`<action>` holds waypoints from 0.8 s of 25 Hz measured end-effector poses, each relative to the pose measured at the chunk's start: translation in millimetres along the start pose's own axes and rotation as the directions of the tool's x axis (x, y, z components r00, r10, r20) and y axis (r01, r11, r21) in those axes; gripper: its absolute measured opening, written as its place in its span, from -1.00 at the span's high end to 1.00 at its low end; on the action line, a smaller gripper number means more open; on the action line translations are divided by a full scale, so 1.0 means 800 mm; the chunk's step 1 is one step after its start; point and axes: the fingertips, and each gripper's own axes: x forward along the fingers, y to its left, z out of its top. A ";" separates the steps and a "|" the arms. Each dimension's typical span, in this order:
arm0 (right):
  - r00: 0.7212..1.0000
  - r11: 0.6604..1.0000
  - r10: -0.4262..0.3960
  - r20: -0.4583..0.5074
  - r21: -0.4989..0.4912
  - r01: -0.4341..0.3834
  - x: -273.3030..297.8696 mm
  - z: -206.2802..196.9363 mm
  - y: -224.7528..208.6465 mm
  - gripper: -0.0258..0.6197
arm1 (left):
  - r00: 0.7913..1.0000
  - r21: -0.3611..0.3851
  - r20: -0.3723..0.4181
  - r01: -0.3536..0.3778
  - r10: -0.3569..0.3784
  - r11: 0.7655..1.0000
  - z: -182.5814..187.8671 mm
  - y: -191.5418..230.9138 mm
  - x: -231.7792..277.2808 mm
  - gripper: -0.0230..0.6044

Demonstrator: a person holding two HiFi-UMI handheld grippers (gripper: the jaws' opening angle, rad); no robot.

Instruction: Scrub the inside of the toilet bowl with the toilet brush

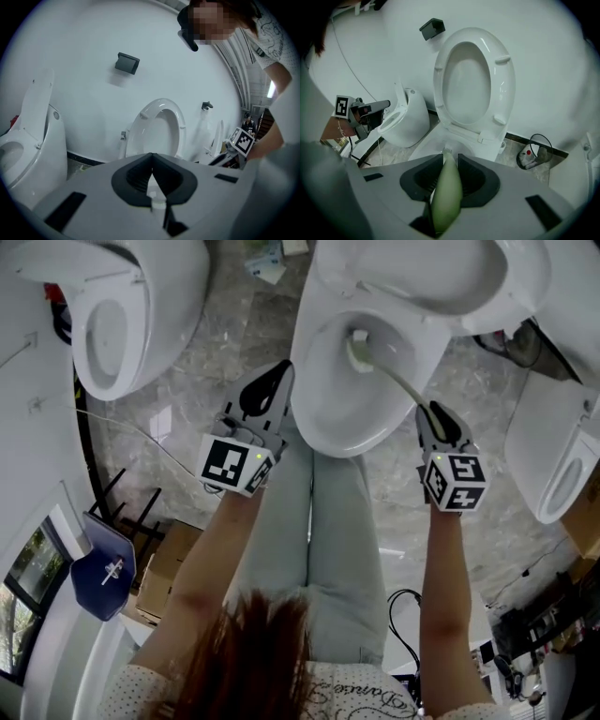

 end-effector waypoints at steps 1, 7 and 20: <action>1.000 1.000 -0.010 0.009 -0.003 0.010 -0.010 0.003 0.002 0.58 | 1.000 0.004 0.000 0.005 -0.005 1.000 0.007 -0.003 -0.003 0.92; 0.995 0.998 -0.052 0.088 0.035 0.049 -0.071 0.021 0.021 0.58 | 0.999 0.015 0.002 0.036 -0.036 0.999 0.054 -0.022 -0.023 0.92; 0.959 0.990 -0.111 0.260 0.117 0.083 -0.213 0.059 0.055 0.58 | 0.986 0.072 0.025 0.163 -0.166 0.984 0.162 -0.069 -0.059 0.92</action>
